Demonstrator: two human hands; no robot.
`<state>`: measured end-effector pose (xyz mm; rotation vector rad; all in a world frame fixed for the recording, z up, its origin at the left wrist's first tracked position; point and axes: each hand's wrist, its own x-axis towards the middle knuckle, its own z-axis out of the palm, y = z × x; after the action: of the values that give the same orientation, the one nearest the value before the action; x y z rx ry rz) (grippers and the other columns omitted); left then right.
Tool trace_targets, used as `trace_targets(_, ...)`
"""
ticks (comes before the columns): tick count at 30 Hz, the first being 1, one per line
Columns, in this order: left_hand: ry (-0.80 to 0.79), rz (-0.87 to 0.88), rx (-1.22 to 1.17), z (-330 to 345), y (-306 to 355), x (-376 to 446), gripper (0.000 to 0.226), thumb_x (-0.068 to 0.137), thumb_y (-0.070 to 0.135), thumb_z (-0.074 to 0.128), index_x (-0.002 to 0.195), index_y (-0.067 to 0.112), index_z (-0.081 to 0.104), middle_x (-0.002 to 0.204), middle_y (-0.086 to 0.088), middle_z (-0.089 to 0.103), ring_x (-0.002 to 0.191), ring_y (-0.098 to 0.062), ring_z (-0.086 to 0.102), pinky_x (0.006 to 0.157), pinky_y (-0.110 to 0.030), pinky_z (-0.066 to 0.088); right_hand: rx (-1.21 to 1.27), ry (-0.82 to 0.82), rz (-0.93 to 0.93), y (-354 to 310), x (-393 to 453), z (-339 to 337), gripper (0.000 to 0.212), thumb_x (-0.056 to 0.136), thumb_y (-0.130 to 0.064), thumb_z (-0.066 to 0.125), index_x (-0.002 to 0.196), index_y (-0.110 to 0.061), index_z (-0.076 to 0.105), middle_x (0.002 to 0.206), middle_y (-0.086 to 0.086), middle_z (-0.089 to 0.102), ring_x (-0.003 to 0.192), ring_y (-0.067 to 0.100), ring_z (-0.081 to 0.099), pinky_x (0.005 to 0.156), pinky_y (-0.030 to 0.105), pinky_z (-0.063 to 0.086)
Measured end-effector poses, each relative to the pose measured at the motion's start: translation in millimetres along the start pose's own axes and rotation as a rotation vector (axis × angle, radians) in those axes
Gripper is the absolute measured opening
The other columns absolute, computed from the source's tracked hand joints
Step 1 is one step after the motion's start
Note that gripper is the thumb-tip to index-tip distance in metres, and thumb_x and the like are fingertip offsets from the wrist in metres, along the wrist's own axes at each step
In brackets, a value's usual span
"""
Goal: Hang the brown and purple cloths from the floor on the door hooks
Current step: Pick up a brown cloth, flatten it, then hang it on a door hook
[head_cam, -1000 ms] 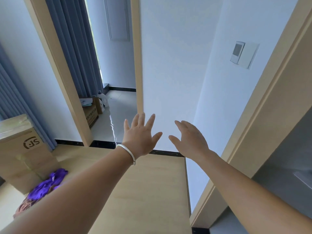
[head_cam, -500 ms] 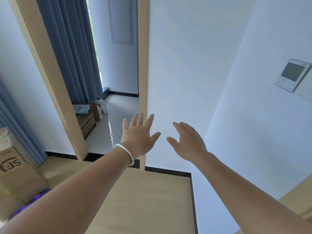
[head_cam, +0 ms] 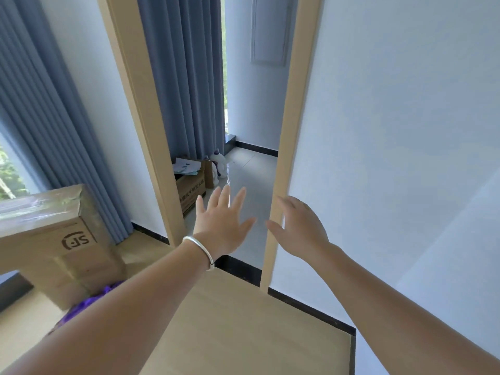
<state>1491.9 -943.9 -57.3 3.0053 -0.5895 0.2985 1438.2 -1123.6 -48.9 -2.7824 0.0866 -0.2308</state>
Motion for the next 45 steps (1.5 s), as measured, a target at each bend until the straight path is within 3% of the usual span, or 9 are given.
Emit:
trace_targets(9, -0.027, -0.401, -0.003, 14.7, -73.0, 13.9, 0.071, 0.091, 0.067, 0.018, 0.150, 0.036, -0.005, 0.160, -0.002, 0.002, 0.147, -0.024, -0.006, 0.115, -0.055, -0.003, 0.087, -0.145, -0.320, -44.1, 119.5, 41.2, 0.065, 0.093, -0.052, 0.046, 0.150, -0.027, 0.024, 0.156, -0.002, 0.024, 0.143, 0.018, 0.020, 0.110, 0.038, 0.027)
trace_targets(24, -0.094, -0.944, 0.019, 66.1, -254.8, -61.9, 0.071, 0.091, 0.068, 0.019, 0.149, 0.037, -0.006, 0.161, -0.002, -0.001, 0.147, -0.022, -0.007, 0.115, -0.055, -0.001, 0.092, -0.400, -0.790, -229.1, 185.0, 180.9, 0.066, 0.093, -0.053, 0.045, 0.150, -0.026, 0.025, 0.156, 0.001, 0.026, 0.143, 0.020, 0.022, 0.115, 0.038, 0.022)
trace_targets(36, -0.213, -1.181, -0.086, 143.9, -420.4, -99.4, 0.071, 0.091, 0.066, 0.024, 0.151, 0.034, 0.002, 0.160, -0.006, 0.006, 0.147, -0.025, 0.002, 0.115, -0.057, 0.007, -0.025, -0.595, -0.928, -373.9, 236.3, 326.5, 0.064, 0.093, -0.053, 0.046, 0.149, -0.028, 0.027, 0.155, -0.001, 0.029, 0.143, 0.018, 0.023, 0.115, 0.035, 0.021)
trace_targets(45, -0.352, -1.276, -0.126, 214.9, -478.7, -131.6, 0.072, 0.092, 0.063, 0.028, 0.152, 0.031, 0.006, 0.160, -0.006, 0.011, 0.147, -0.023, 0.005, 0.115, -0.054, 0.009, -0.112, -0.817, -0.985, -419.7, 237.9, 434.5, 0.066, 0.094, -0.051, 0.047, 0.150, -0.025, 0.026, 0.155, 0.001, 0.027, 0.142, 0.016, 0.022, 0.115, 0.029, 0.016)
